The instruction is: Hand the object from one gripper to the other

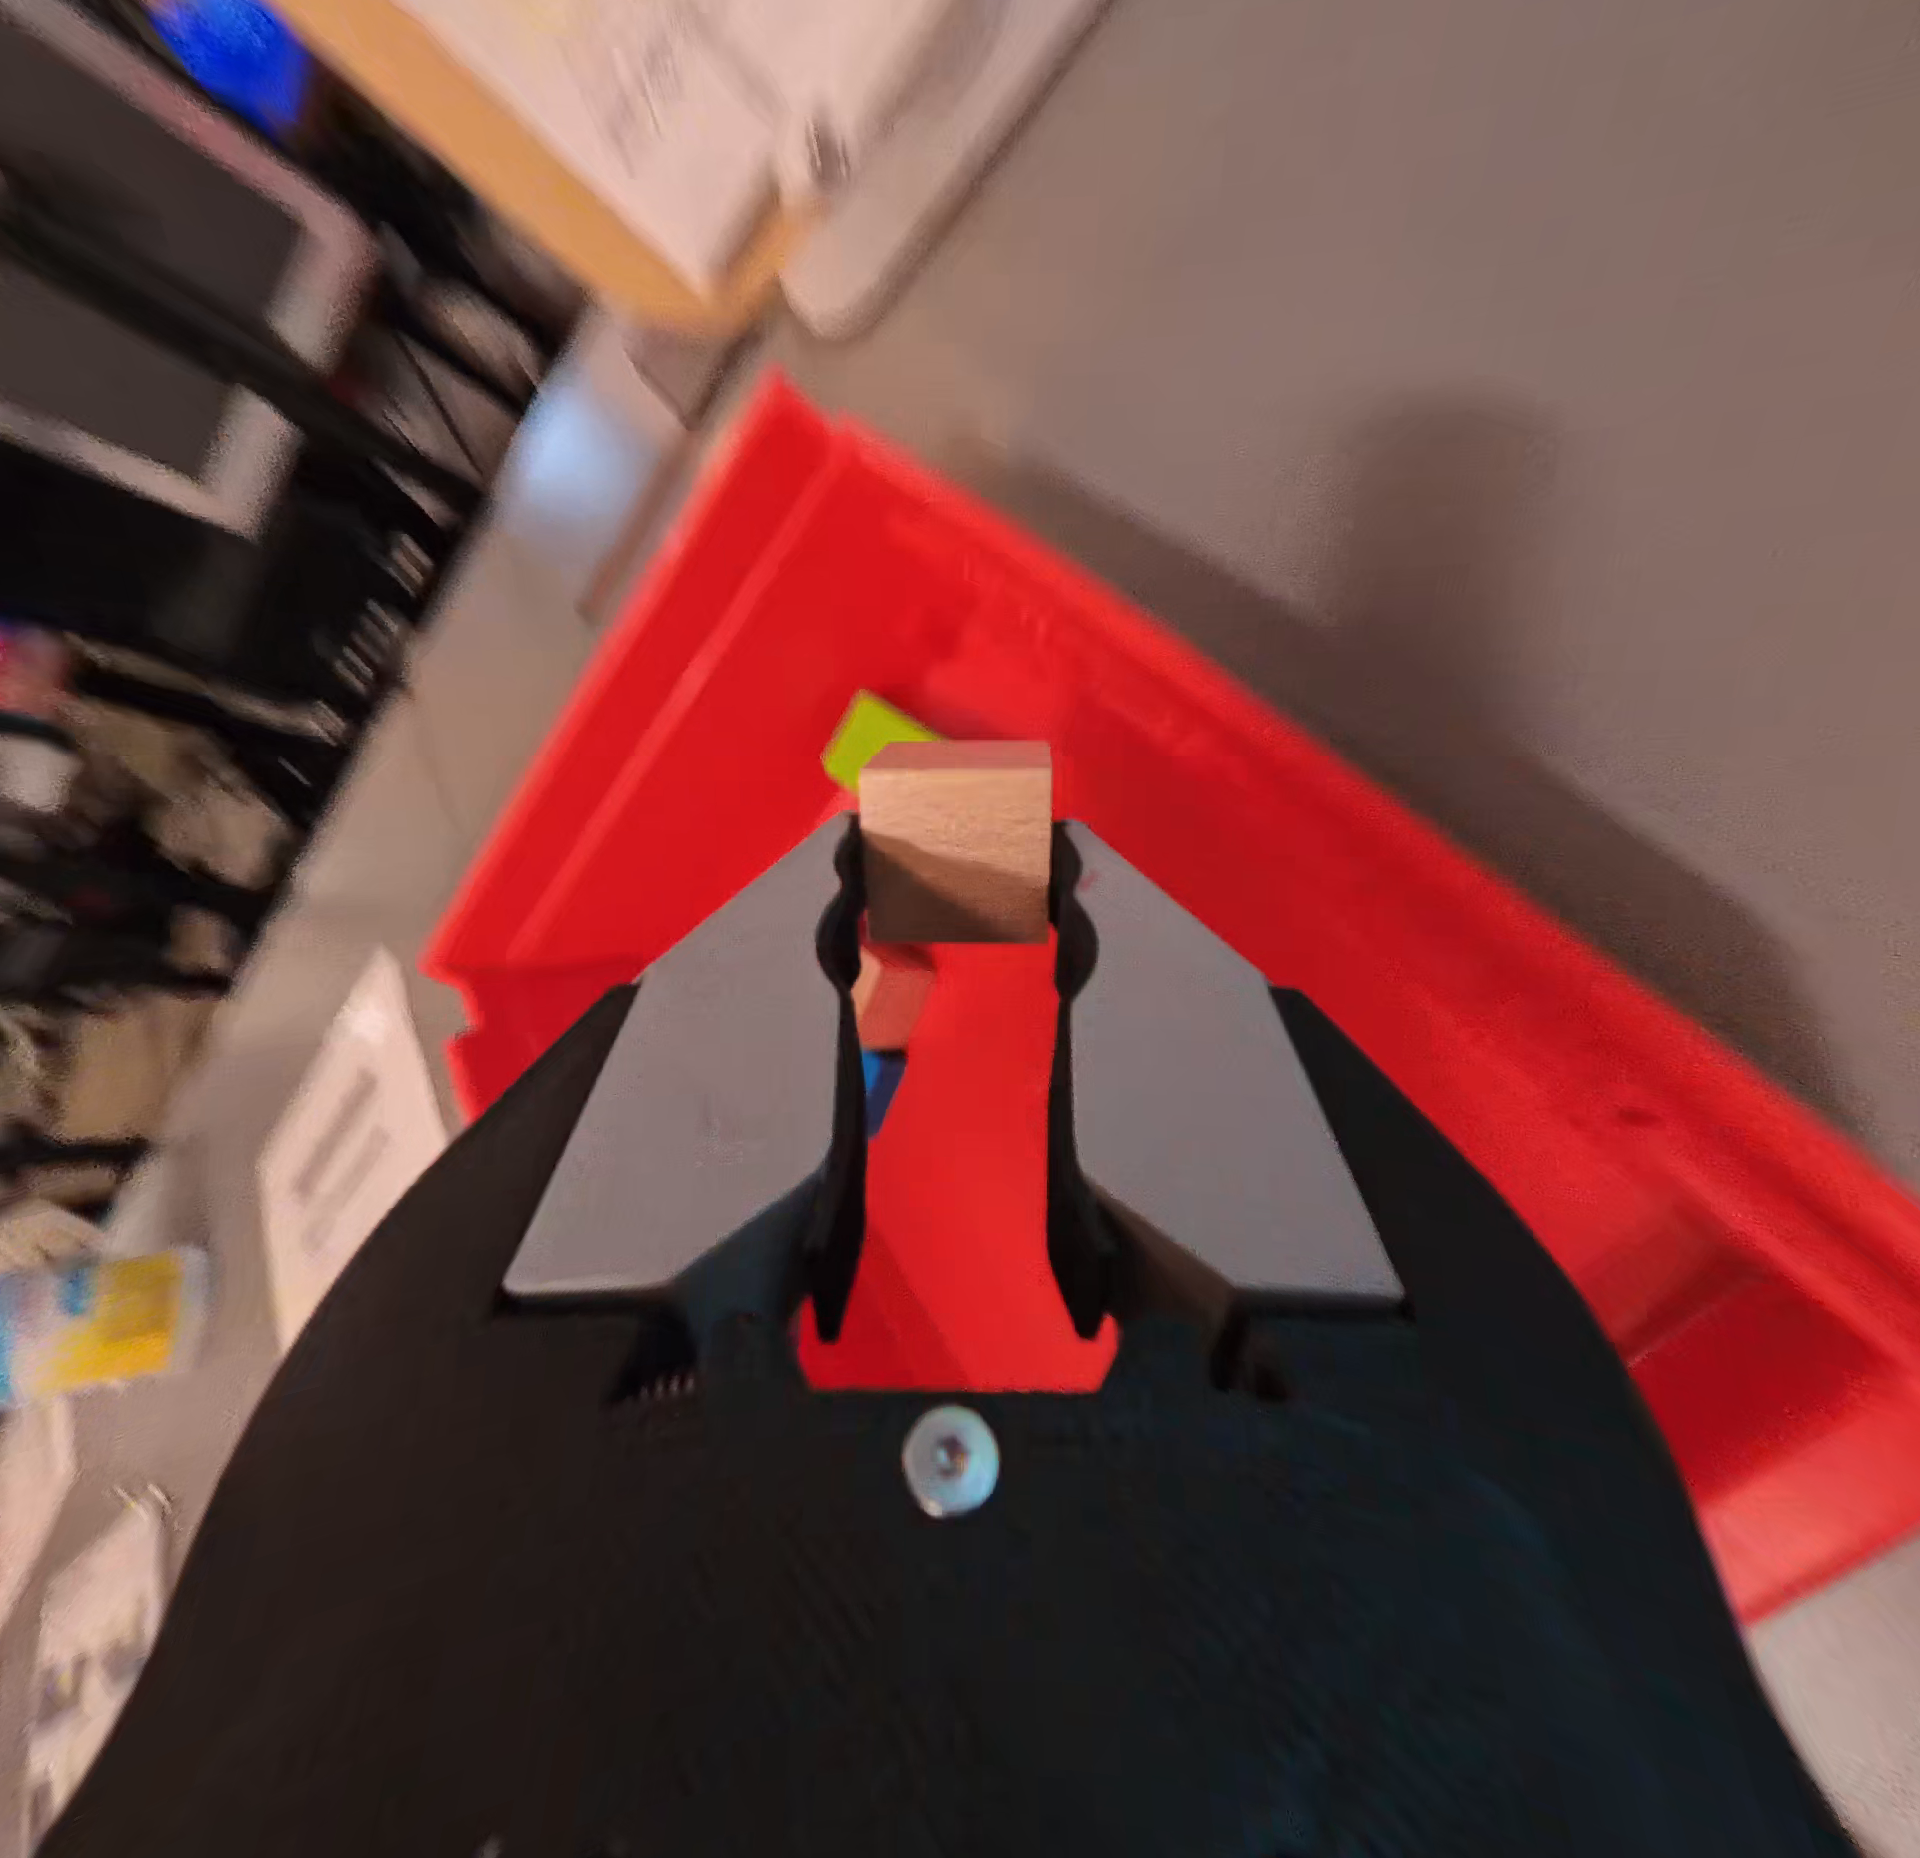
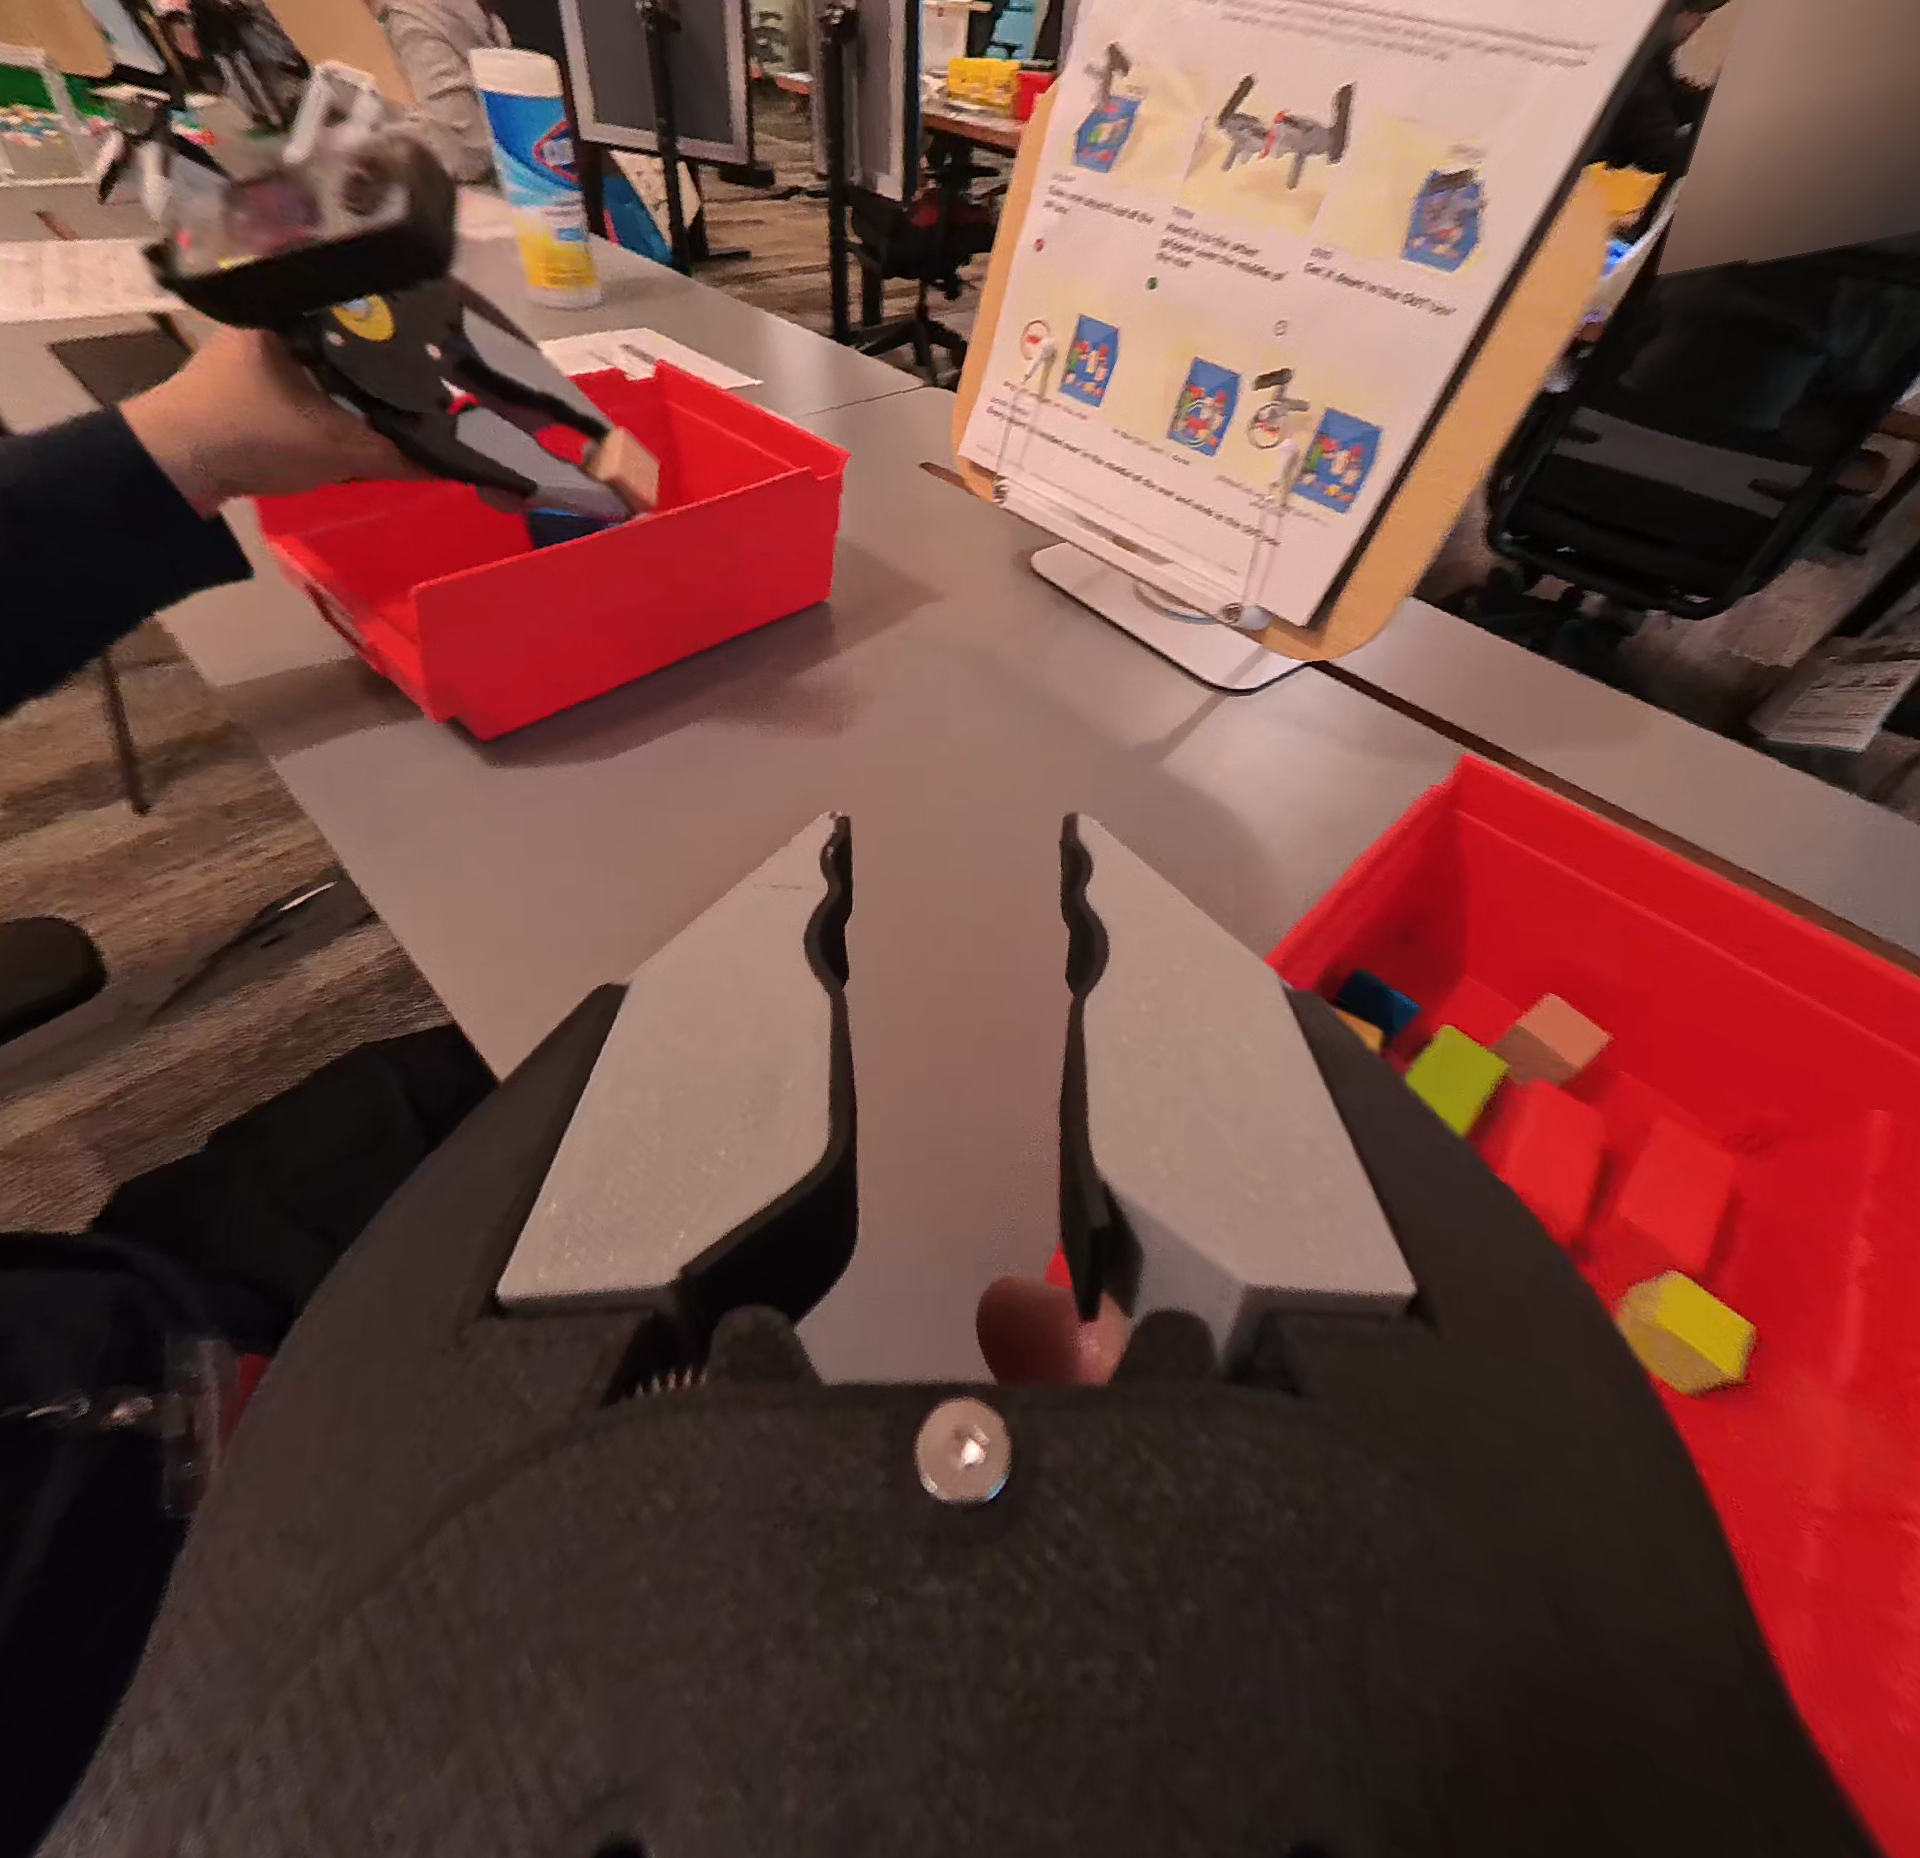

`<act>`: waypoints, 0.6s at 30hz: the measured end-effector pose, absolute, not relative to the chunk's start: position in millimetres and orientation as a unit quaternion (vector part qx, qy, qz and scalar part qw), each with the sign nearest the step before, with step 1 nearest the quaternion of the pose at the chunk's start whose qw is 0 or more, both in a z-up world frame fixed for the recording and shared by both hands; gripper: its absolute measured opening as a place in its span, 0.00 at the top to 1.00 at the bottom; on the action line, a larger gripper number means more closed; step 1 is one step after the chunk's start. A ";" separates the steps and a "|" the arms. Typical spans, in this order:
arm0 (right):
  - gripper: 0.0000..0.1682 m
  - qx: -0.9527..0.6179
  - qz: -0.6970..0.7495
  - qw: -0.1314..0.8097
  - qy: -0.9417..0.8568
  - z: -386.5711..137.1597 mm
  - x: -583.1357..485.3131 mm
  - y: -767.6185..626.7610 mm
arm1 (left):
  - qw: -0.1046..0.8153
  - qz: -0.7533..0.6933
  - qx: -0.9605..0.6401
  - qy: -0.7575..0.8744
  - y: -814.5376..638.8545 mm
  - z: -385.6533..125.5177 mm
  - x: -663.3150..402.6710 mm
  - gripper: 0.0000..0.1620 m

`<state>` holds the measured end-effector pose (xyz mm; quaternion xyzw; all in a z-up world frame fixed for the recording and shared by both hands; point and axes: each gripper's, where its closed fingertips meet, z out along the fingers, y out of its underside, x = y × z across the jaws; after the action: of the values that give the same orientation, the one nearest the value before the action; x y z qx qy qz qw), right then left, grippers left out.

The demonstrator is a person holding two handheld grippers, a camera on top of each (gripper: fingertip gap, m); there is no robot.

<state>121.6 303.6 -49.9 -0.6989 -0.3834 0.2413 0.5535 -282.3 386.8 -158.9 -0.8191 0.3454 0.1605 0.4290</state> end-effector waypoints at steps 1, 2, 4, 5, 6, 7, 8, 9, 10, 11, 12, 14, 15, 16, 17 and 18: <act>0.77 -0.698 0.255 0.546 -0.387 -52.2 113.1 301.2 | 0.470 0.168 -0.790 0.356 376.4 -142.6 -267.5 0.80; 0.77 -0.695 0.275 0.537 -0.391 -54.3 102.3 297.6 | 0.502 0.168 -0.763 0.370 363.8 -129.3 -249.5 0.80; 0.76 -0.684 0.331 0.511 -0.402 -57.8 73.6 285.0 | 0.566 0.163 -0.702 0.401 336.2 -104.5 -207.0 0.80; 0.75 -0.678 0.359 0.492 -0.411 -60.7 58.1 276.8 | 0.588 0.160 -0.673 0.420 321.4 -95.6 -183.7 0.80; 0.73 -0.674 0.379 0.475 -0.421 -64.1 43.7 269.3 | 0.604 0.160 -0.650 0.434 308.0 -88.4 -162.1 0.80; 0.71 -0.670 0.390 0.464 -0.429 -67.7 31.5 263.2 | 0.618 0.162 -0.627 0.446 295.6 -82.1 -141.3 0.80; 0.69 -0.668 0.394 0.457 -0.435 -71.3 21.3 258.2 | 0.630 0.162 -0.606 0.459 283.7 -77.2 -120.6 0.80; 0.67 -0.666 0.397 0.454 -0.439 -73.5 12.9 254.1 | 0.639 0.162 -0.588 0.469 273.0 -73.5 -101.5 0.80; 0.66 -0.662 0.403 0.452 -0.441 -74.8 5.9 249.4 | 0.647 0.163 -0.572 0.478 263.6 -71.0 -84.1 0.80; 0.65 -0.658 0.411 0.449 -0.443 -75.0 0.0 243.8 | 0.653 0.169 -0.556 0.487 255.9 -70.0 -68.7 0.80; 0.65 -0.653 0.423 0.446 -0.443 -74.1 -4.7 238.5 | 0.655 0.182 -0.541 0.495 250.3 -70.4 -56.0 0.80; 0.65 -0.652 0.445 0.437 -0.431 -74.0 -11.1 232.4 | 0.654 0.210 -0.515 0.512 245.0 -72.5 -33.0 0.80; 0.65 -0.654 0.451 0.432 -0.427 -75.5 -13.1 231.5 | 0.649 0.220 -0.506 0.524 243.0 -75.4 -22.2 0.80; 0.65 -0.657 0.453 0.429 -0.423 -77.7 -14.4 231.6 | 0.650 0.227 -0.496 0.529 241.4 -75.5 -13.0 0.80; 0.66 -0.661 0.454 0.425 -0.421 -80.4 -15.2 231.8 | 0.652 0.224 -0.491 0.532 239.5 -75.7 -3.9 0.80; 0.69 -0.662 0.454 0.420 -0.424 -82.9 -15.6 230.7 | 0.650 0.215 -0.491 0.539 237.5 -78.3 5.5 0.80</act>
<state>-15.6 230.7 -82.9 -0.6618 -0.4242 0.4535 0.4200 5.5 237.5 -78.3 -0.4905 0.5392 0.2149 0.6499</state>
